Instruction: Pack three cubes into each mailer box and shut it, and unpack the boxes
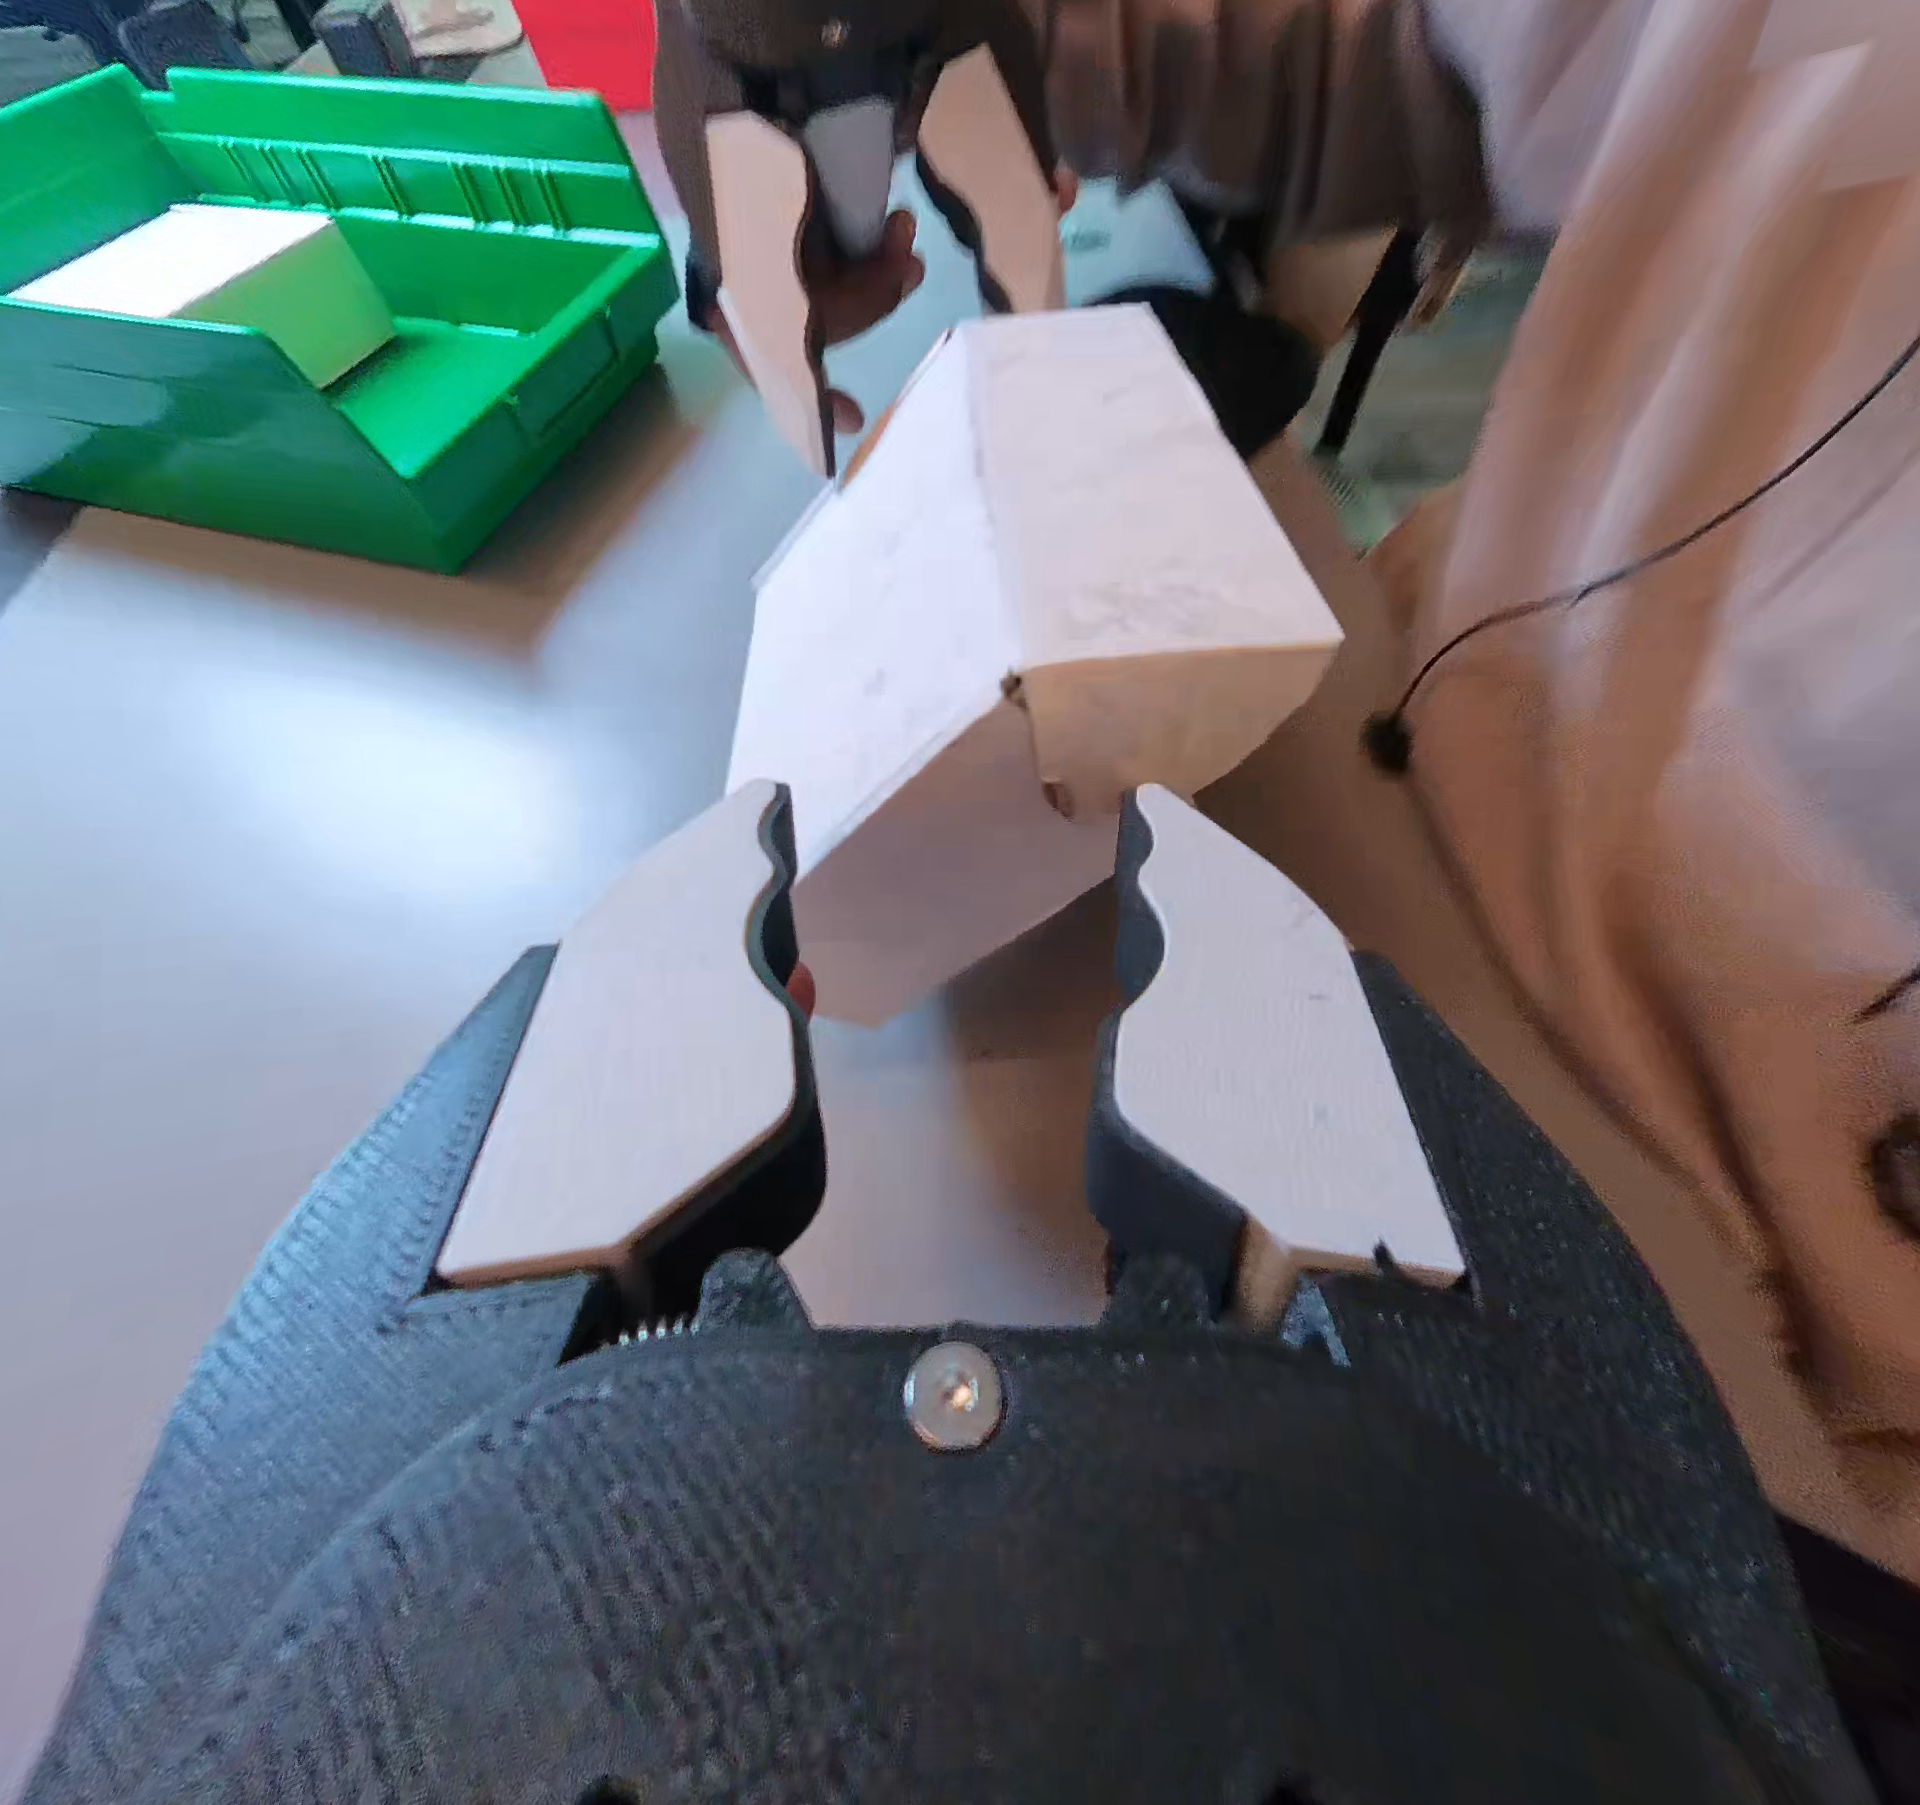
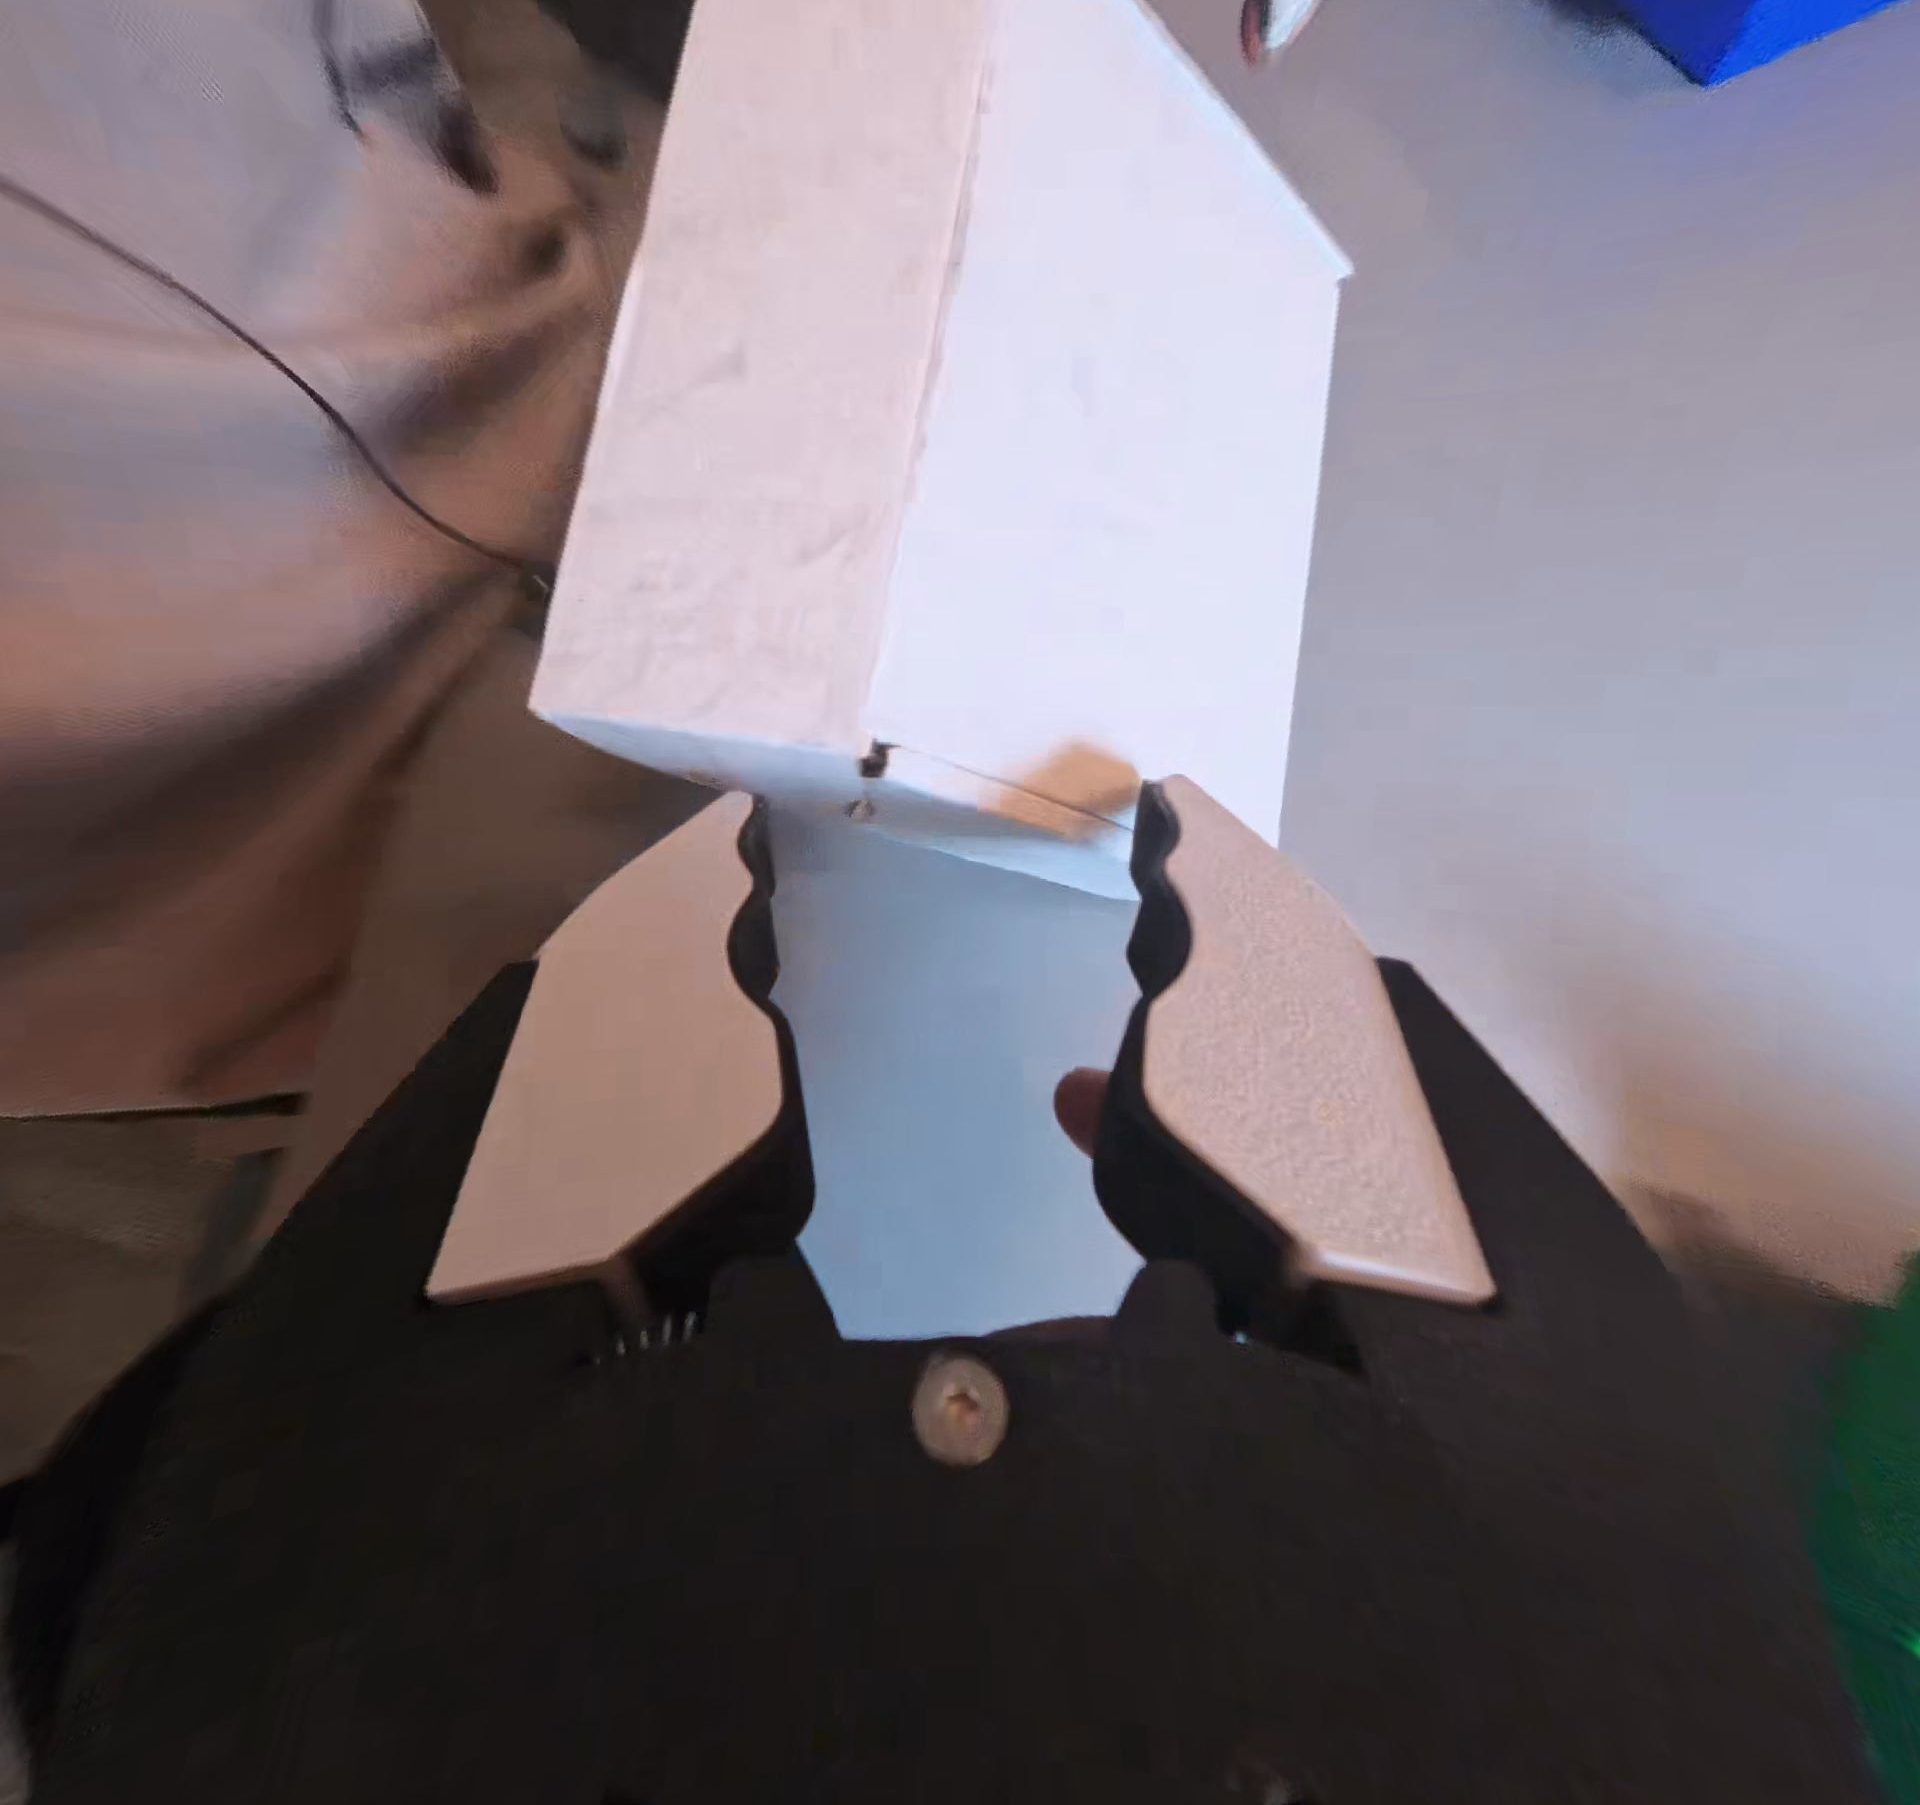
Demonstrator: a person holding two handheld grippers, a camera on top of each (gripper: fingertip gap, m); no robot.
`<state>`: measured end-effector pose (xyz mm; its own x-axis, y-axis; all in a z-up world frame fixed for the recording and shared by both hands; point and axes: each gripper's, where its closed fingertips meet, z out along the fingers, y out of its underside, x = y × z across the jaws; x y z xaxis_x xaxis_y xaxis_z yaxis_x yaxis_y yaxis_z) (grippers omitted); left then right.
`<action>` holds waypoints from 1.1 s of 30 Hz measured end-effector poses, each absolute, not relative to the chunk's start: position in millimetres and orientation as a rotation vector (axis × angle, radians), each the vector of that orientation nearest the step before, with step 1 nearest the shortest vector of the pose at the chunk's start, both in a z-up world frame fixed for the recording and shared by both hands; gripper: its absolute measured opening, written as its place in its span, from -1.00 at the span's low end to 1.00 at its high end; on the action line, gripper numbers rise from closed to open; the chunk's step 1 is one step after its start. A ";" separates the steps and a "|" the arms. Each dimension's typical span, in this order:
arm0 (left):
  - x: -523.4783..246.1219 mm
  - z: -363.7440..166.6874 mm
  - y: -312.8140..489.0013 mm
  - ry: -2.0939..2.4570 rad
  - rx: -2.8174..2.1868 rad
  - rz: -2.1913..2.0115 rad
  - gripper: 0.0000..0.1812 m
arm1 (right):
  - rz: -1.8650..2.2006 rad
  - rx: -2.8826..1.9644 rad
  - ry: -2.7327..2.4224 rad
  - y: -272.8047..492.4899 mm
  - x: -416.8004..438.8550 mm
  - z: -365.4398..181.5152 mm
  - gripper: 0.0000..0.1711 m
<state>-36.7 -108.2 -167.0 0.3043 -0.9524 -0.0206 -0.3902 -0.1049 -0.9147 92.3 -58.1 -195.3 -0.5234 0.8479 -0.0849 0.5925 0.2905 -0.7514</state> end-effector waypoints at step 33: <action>-45.2 -148.3 -85.2 1.316 -1.622 -0.865 -0.62 | 1.468 -1.359 -2.091 -28.9 57.7 -158.2 -0.44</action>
<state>-45.2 -85.2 -148.3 0.2059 -0.9786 0.0007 -0.3882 -0.0823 -0.9179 57.7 -28.9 -158.2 -0.5351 0.7927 -0.2921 0.5438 0.0586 -0.8372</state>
